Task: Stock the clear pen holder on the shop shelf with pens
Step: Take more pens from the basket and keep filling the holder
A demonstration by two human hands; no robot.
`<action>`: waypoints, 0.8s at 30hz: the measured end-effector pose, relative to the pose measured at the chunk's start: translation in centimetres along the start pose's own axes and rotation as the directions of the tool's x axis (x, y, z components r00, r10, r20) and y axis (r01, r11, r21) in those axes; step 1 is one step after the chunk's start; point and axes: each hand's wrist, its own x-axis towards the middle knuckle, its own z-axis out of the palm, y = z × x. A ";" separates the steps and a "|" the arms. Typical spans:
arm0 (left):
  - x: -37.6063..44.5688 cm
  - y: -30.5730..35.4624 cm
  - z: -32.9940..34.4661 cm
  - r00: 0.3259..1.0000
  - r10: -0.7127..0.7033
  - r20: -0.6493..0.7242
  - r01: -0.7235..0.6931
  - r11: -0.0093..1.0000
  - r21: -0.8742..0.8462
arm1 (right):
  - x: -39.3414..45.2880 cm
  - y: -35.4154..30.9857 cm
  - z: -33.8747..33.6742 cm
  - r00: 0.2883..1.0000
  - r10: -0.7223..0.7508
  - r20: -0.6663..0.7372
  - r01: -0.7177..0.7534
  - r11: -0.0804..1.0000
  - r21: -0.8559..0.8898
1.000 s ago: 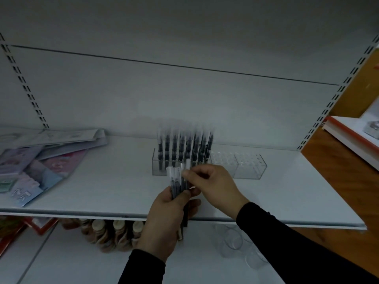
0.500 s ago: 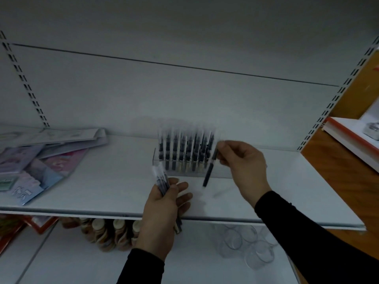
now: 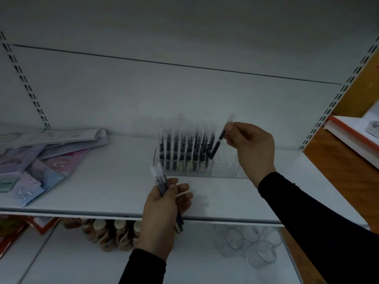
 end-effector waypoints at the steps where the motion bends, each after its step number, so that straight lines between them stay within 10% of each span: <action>1: 0.0 0.0 0.0 1.000 0.000 0.001 0.000 1.000 0.002 | 0.0 0.2 0.0 1.000 0.001 0.007 0.000 1.000 -0.026; 24: -0.1 -0.1 0.0 0.999 -0.010 0.039 0.009 1.000 0.027 | -1.5 2.7 0.5 0.994 -0.013 0.105 0.054 0.918 -0.393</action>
